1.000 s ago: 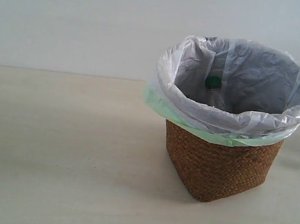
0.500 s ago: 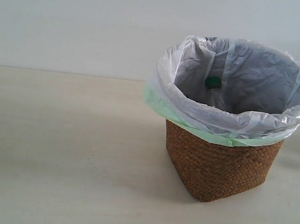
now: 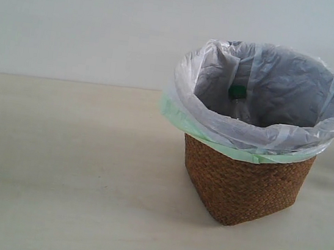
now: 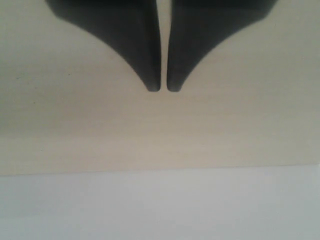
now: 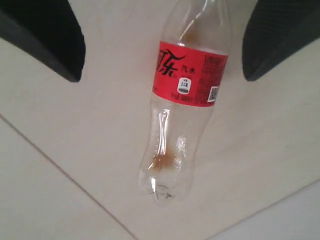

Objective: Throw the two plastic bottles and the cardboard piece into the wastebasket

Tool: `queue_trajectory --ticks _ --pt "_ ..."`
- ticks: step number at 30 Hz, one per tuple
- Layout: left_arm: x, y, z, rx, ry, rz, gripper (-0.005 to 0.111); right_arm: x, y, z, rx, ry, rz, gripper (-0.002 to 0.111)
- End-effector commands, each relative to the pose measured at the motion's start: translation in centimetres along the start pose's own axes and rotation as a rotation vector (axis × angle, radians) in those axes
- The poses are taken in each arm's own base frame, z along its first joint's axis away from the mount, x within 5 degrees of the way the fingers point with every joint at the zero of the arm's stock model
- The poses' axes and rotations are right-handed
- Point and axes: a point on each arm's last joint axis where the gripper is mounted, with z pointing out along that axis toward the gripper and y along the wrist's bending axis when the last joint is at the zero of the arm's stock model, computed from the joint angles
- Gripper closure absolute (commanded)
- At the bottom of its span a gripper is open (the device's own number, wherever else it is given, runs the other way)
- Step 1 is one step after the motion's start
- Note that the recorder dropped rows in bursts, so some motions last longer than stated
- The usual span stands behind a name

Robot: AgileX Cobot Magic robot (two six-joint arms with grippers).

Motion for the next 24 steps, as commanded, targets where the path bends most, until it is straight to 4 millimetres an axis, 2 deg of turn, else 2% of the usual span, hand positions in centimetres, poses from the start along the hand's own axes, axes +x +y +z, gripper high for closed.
queue_trajectory --ticks 1,5,10,13,18,24 --pt "0.1 0.0 0.0 -0.003 0.004 0.004 0.103 0.7 -1.6 4.1 -0.059 -0.030 0.124 0.031" --pt "0.1 0.0 0.0 -0.003 0.004 0.004 0.103 1.6 -3.0 7.3 -0.115 -0.053 0.232 0.031" --pt "0.1 0.0 0.0 -0.003 0.004 0.004 0.103 2.0 -2.9 10.0 -0.124 -0.048 0.224 0.031" --pt "0.1 0.0 0.0 -0.003 0.004 0.004 0.103 1.9 -2.5 10.7 -0.130 -0.051 0.215 0.031" --pt "0.1 0.0 0.0 -0.003 0.004 0.004 0.103 1.2 -1.6 10.6 -0.147 -0.072 0.195 0.031" --pt "0.1 0.0 0.0 -0.003 0.004 0.004 0.103 2.4 -1.6 12.0 -0.134 -0.036 0.194 0.032"
